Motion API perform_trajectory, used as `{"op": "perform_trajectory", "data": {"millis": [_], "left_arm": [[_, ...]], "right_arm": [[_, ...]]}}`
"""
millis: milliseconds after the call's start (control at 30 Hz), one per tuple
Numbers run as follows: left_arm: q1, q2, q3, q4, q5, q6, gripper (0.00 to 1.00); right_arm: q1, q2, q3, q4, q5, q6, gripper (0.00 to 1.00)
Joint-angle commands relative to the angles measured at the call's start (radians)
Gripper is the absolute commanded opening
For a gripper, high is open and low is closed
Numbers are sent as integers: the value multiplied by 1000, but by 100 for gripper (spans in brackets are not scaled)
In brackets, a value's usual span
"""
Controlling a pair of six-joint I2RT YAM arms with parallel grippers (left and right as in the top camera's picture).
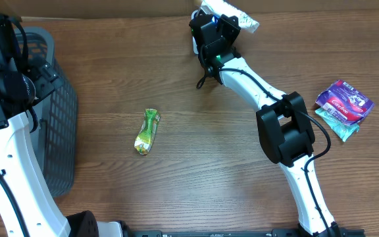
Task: Scan the item barcode
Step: 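Hold the white tube in front of the scanner with the right gripper, then carry the white tube to the table's right side and release it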
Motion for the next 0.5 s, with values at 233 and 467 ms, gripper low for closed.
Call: {"op": "perform_trajectory", "data": {"millis": [233,467], "left_arm": [[4,4,-3,2,0,-13,100],[4,4,-3,2,0,-13,100]], "right_arm": [[47,-44,20,-33,35,33,4],[157,-233,20,-328,-119,243,4]]}}
